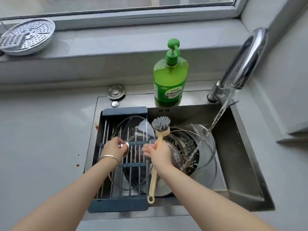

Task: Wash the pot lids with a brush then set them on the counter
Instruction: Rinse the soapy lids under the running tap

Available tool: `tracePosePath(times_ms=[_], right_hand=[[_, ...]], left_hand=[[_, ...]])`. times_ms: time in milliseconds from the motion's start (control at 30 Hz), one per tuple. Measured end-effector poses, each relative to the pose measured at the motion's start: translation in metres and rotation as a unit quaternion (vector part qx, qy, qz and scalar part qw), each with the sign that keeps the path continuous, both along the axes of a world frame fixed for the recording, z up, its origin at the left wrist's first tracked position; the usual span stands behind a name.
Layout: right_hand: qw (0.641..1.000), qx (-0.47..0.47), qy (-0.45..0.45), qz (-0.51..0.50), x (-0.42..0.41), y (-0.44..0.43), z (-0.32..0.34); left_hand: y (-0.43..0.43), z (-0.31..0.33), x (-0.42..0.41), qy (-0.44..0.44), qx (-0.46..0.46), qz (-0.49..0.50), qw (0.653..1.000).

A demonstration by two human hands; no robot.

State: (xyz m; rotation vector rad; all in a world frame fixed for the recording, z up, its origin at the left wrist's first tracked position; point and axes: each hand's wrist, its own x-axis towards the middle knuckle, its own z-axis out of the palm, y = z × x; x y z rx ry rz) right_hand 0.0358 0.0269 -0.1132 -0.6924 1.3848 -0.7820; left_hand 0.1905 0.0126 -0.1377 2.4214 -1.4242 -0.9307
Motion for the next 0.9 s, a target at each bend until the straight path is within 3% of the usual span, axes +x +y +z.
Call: tracePosePath(times_ms=[67, 133, 267, 400, 567, 900], right_hand=[[0.990, -0.032, 0.101, 0.094, -0.011, -0.002, -0.007], [0.957, -0.066, 0.215, 0.185, -0.033, 0.002, -0.014], [0.917, -0.057, 0.348, 0.187, -0.082, 0.017, -0.045], [0.910, 0.017, 0.365, 0.197, -0.106, 0.018, -0.078], [0.927, 0.100, 0.292, 0.211, -0.110, 0.005, -0.105], [0.924, 0.109, 0.297, 0.214, -0.107, -0.002, -0.112]], left_hand=[[-0.003, -0.009, 0.000, -0.017, 0.004, -0.030, 0.999], [-0.004, -0.013, -0.002, -0.023, 0.012, -0.061, 0.998], [-0.001, -0.021, -0.013, -0.046, 0.037, -0.122, 0.991], [0.002, -0.026, -0.018, -0.051, 0.027, -0.118, 0.991], [0.004, -0.026, -0.013, -0.038, 0.034, -0.093, 0.994], [0.026, -0.013, -0.030, -0.042, -0.007, -0.059, 0.997]])
